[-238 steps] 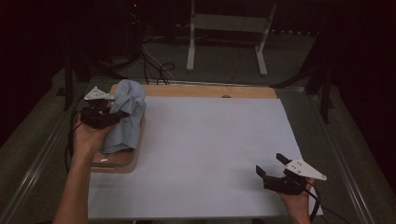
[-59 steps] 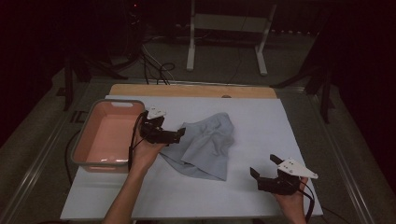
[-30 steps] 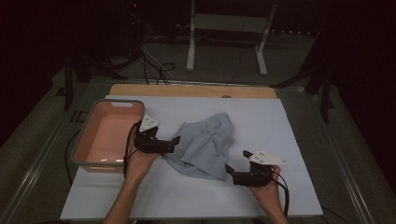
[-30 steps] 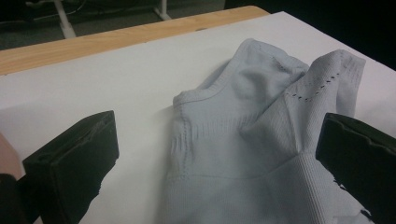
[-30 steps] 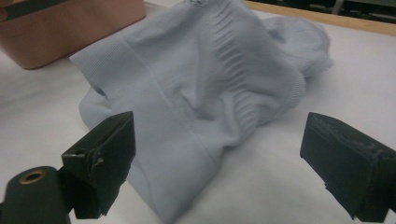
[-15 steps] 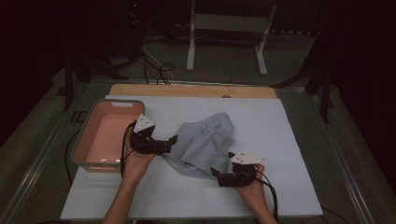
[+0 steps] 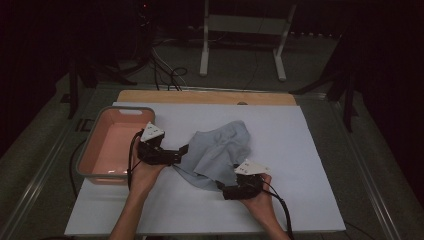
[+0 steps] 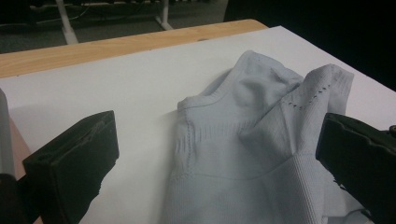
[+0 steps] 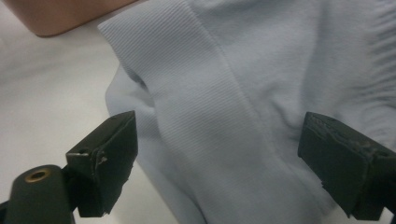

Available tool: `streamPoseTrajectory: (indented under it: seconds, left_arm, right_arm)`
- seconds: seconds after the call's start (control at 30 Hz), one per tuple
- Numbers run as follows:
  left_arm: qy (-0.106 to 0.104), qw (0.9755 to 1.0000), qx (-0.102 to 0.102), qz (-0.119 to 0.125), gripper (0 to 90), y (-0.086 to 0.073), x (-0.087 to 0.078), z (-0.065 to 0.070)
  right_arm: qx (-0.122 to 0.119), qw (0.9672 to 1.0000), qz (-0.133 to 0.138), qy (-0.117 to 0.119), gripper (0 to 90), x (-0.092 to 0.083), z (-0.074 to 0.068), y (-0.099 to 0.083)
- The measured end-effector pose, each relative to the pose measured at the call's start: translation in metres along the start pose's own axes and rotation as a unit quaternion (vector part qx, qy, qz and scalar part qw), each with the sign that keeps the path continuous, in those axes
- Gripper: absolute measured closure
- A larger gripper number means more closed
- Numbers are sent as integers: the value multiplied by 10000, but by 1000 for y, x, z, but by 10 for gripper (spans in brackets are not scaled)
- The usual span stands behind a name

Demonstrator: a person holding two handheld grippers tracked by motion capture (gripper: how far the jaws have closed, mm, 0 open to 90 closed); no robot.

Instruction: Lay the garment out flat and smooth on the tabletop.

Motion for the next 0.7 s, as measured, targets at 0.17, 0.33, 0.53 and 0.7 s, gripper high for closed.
streamPoseTrajectory:
  seconds: [0.17,0.33,0.53,0.7]
  left_arm:
    - [-5,10000,-14,12,3,0,-1,0]
    - [-7,10000,-25,19,3,0,-1,0]
    - [-16,10000,-17,-2,3,-1,0,0]
    - [-21,10000,-27,2,3,-1,0,0]
  right_arm:
    - [-70,9999,-92,72,138,5,-3,0]
    - [-132,9997,-213,29,147,10,-3,-2]
    - [-204,9990,-395,-50,161,16,0,-6]
    - [-171,9984,-527,-93,186,18,2,-8]
Point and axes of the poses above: each handheld gripper's, and its own axes: x roughly forward along the jaws, y roughly out of its top, z roughly to its right, the point moved 8 cm from there along x, roughly forward along the jaws, and after that the axes turned 1 degree about z, right-handed, at the moved point
